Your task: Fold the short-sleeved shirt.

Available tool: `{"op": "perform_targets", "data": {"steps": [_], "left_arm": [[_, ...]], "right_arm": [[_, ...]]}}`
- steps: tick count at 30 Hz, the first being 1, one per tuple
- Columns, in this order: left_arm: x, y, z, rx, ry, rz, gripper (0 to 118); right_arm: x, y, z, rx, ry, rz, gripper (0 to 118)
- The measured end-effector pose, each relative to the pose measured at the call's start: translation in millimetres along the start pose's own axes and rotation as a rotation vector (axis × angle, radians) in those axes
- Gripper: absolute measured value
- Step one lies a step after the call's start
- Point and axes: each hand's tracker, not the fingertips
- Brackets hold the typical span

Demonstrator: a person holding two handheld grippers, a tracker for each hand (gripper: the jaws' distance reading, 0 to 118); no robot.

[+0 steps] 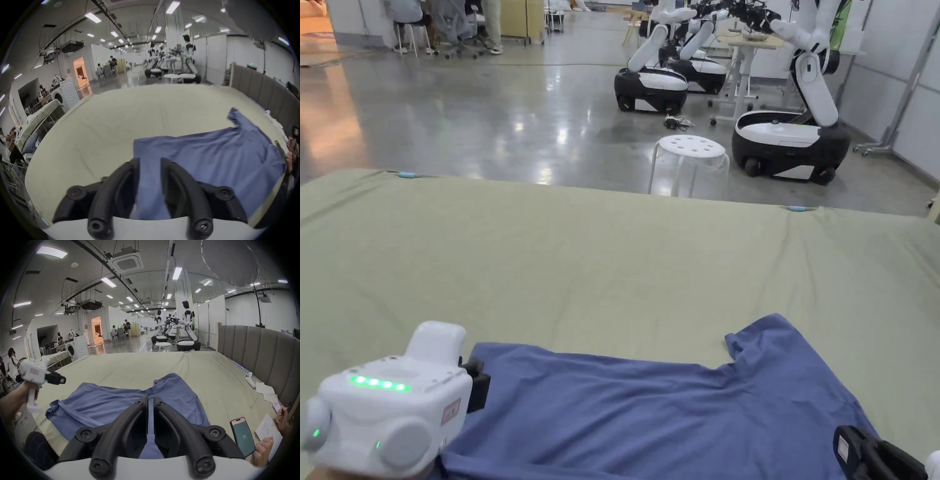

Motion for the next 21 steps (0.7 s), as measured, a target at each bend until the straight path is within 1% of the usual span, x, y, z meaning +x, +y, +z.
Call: {"op": "perform_targets", "data": {"steps": [1, 2, 3, 5, 7, 8, 9, 10, 11, 12, 13, 14, 15, 16, 17, 18, 19, 20, 21], "left_arm": [[-3, 10, -23, -0.022, 0.004, -0.006, 50], [-7, 20, -50, -0.058, 0.023, -0.017, 78], [-9, 28, -77, -0.089, 0.033, -0.025, 80], [-1, 41, -104, -0.137, 0.052, -0.013, 80], [3, 45, -137, -0.188, 0.035, -0.018, 80], [7, 45, -140, -0.204, 0.038, -0.013, 80], [10, 44, -150, -0.229, 0.043, -0.014, 79], [14, 42, -156, -0.271, 0.042, -0.026, 74], [19, 39, -159, -0.301, 0.046, -0.056, 57], [20, 39, -154, -0.29, 0.026, -0.077, 40], [26, 41, -145, -0.274, 0.002, -0.065, 16], [34, 43, -138, -0.274, 0.007, -0.066, 10], [43, 45, -131, -0.268, -0.02, -0.093, 10], [43, 48, -126, -0.265, -0.01, -0.139, 10], [48, 49, -119, -0.253, -0.03, -0.166, 10], [52, 52, -108, -0.227, -0.052, -0.163, 10], [54, 55, -98, -0.209, -0.048, -0.151, 10], [49, 62, -94, -0.182, -0.056, -0.141, 10], [48, 68, -86, -0.155, -0.063, -0.129, 10]], "right_arm": [[2, -2, -6, -0.009, -0.001, -0.004, 8], [4, -2, -13, -0.02, -0.008, -0.005, 8], [6, -3, -20, -0.032, -0.016, -0.006, 8], [11, -3, -34, -0.053, -0.028, -0.009, 8], [19, 1, -50, -0.082, -0.046, -0.012, 9], [24, 4, -57, -0.097, -0.055, -0.014, 9], [31, 7, -70, -0.123, -0.06, -0.016, 9], [39, 12, -84, -0.152, -0.059, -0.014, 9], [47, 16, -98, -0.168, -0.066, -0.014, 9], [56, 21, -117, -0.193, -0.099, 0.004, 10], [67, 26, -139, -0.221, -0.121, 0.02, 16], [77, 30, -162, -0.271, -0.131, 0.031, 39], [88, 34, -187, -0.321, -0.141, 0.031, 66], [99, 34, -215, -0.384, -0.142, 0.026, 94], [111, 30, -243, -0.474, -0.159, 0.026, 111], [119, 25, -268, -0.501, -0.199, 0.046, 112], [126, 20, -284, -0.5, -0.192, 0.065, 109], [132, 14, -301, -0.535, -0.201, 0.072, 99], [135, 10, -317, -0.586, -0.232, 0.074, 84]]}}
